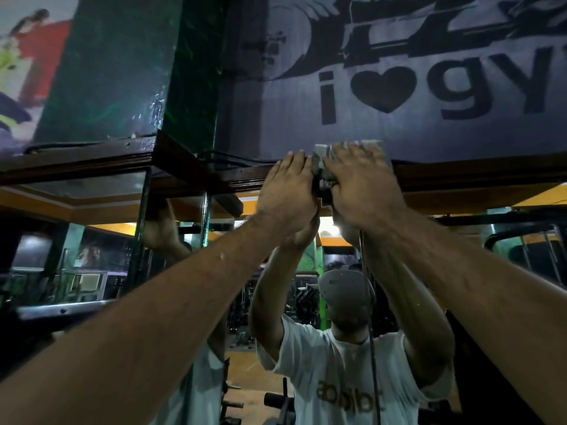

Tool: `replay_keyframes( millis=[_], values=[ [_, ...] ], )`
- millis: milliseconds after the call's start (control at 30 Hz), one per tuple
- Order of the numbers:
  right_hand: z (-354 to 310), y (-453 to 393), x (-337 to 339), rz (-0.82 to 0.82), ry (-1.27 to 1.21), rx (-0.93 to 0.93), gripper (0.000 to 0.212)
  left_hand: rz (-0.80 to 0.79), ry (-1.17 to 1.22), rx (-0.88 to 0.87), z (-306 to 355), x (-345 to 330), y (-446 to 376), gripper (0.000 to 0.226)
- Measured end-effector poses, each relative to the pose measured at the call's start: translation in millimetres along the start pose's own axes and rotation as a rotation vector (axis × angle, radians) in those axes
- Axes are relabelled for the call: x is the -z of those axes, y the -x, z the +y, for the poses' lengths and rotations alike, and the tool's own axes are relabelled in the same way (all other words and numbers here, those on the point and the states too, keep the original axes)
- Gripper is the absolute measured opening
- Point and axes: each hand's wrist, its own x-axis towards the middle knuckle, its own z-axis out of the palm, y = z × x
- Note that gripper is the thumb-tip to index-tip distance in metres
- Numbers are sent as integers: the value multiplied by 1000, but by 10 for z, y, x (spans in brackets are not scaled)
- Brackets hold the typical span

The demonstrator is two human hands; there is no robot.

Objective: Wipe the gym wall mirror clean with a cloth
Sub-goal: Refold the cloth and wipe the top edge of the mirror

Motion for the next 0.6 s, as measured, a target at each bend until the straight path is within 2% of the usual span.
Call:
replay_keyframes(
  millis=[100,267,467,600],
  values=[
    [153,149,32,-12,25,40,60,2,-9,-38,91,-4,6,62],
    [494,347,31,123,34,-89,55,13,22,-110,313,-28,-62,58],
    [783,713,-114,84,131,63,72,63,80,-105,551,-166,-109,57],
    [909,580,-65,123,97,-89,71,40,92,-119,691,-173,-121,58]
  ],
)
